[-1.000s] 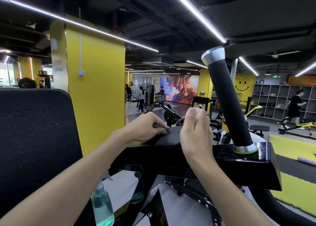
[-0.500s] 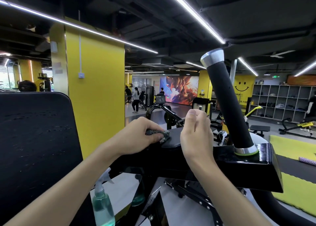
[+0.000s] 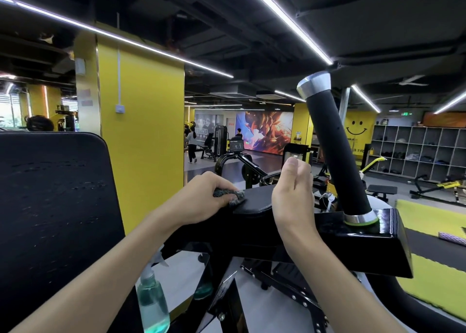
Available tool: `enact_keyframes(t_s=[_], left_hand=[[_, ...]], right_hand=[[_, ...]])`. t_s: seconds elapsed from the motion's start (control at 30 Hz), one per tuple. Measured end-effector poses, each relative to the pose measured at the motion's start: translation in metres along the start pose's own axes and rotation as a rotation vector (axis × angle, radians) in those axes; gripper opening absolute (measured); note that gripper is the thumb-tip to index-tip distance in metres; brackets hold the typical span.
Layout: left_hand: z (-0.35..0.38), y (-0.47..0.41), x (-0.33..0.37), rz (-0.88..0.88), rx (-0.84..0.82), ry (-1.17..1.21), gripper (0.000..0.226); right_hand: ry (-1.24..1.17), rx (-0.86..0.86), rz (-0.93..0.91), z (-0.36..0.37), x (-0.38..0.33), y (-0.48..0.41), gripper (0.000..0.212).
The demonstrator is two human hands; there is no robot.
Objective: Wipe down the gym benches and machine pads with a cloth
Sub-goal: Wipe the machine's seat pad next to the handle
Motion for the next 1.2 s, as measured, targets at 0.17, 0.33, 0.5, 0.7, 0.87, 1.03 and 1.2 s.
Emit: enact_keyframes(t_s=[0.17, 0.33, 0.5, 0.7, 0.87, 1.03, 1.2], left_hand=[[0.004, 0.0, 0.009, 0.093, 0.029, 0.058, 0.018], [0.006, -0.01, 0.006, 0.039, 0.001, 0.012, 0.018], [0.005, -0.014, 0.015, 0.13, -0.038, 0.074, 0.02], [0.007, -0.02, 0.019, 0.123, -0.069, 0.08, 0.019], [0.013, -0.032, 0.002, 0.054, -0.043, 0.019, 0.019], [0.015, -0.05, 0.008, 0.037, -0.11, 0.053, 0.017], [0.024, -0.068, 0.005, -0.007, -0.091, -0.081, 0.02]], right_hand=[[0.0, 0.007, -0.012, 0.001, 0.002, -0.001, 0.047], [-0.012, 0.006, -0.015, 0.0, 0.002, -0.001, 0.04], [-0.022, 0.009, -0.009, 0.001, 0.003, -0.001, 0.044], [-0.038, -0.004, 0.002, 0.0, 0.0, 0.001, 0.042], [-0.089, -0.009, 0.033, -0.001, 0.001, 0.0, 0.024], [-0.095, 0.004, 0.045, 0.0, 0.0, -0.001, 0.031], [-0.144, 0.039, 0.098, -0.003, 0.0, -0.002, 0.024]])
Point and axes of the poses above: each hand's wrist, its own y-axis away from the middle knuckle, its own z-axis out of the palm, x = y × z, the point moved 2 cm from there along -y, towards the middle knuckle, and after that the axes turned 1 degree about z, right-handed, at the moved point
